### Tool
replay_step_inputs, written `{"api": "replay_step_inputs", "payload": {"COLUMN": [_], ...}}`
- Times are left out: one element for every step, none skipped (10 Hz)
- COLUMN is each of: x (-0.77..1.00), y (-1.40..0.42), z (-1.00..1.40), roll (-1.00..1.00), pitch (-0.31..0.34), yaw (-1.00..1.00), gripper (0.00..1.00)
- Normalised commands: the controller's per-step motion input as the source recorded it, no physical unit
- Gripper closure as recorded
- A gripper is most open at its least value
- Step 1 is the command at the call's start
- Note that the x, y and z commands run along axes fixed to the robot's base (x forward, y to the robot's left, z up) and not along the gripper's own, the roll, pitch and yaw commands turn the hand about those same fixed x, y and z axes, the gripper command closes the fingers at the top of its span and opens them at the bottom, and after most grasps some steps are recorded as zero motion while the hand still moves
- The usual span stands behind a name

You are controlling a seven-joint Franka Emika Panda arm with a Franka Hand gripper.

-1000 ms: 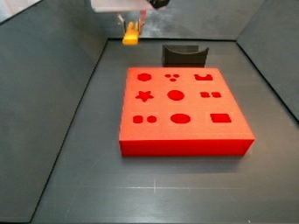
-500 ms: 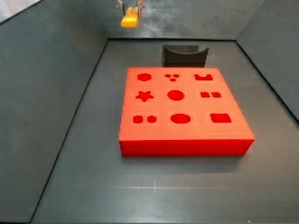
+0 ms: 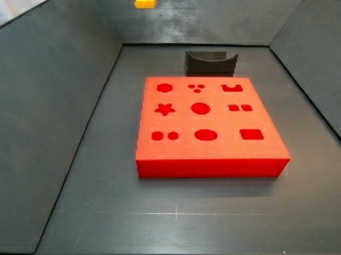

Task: Pick up the square-circle object. Move up. Rotate the square-circle object. Place the square-circle object on the fixture. Regrasp the square-circle object. Move to above the board. Insert the square-circle object.
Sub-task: Place the square-circle object on the fixture.

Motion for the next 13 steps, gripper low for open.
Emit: {"api": "replay_step_inputs", "payload": {"x": [1.00,1.00,1.00,1.00,1.00,1.00,1.00,1.00,1.00,1.00,1.00,1.00,1.00], "y": [-0.50,-0.45,-0.39,-0.37,-0.33,-0.31,-0.27,-0.25,-0.21,-0.20,-0.17,-0.15,-0.12], "z": [0.01,0.01,0.01,0.01,0.01,0.01,0.01,0.01,0.01,0.01,0.01,0.01,0.01], "roll": [-0.17,-0.16,-0.16,-0.14,-0.12,-0.12,-0.11,-0.11,-0.09,-0.08,-0.07,-0.07,-0.06], "pitch": [0.273,0.260,0.217,0.179,0.149,0.146,0.147,0.141,0.136,0.139,0.146,0.144,0.147], "yaw": [0.42,0.31,0.18,0.12,0.07,0.06,0.04,0.03,0.03,0.03,0.03,0.03,0.03], "gripper": [1.00,1.00,1.00,1.00,1.00,1.00,1.00,1.00,1.00,1.00,1.00,1.00,1.00]}}
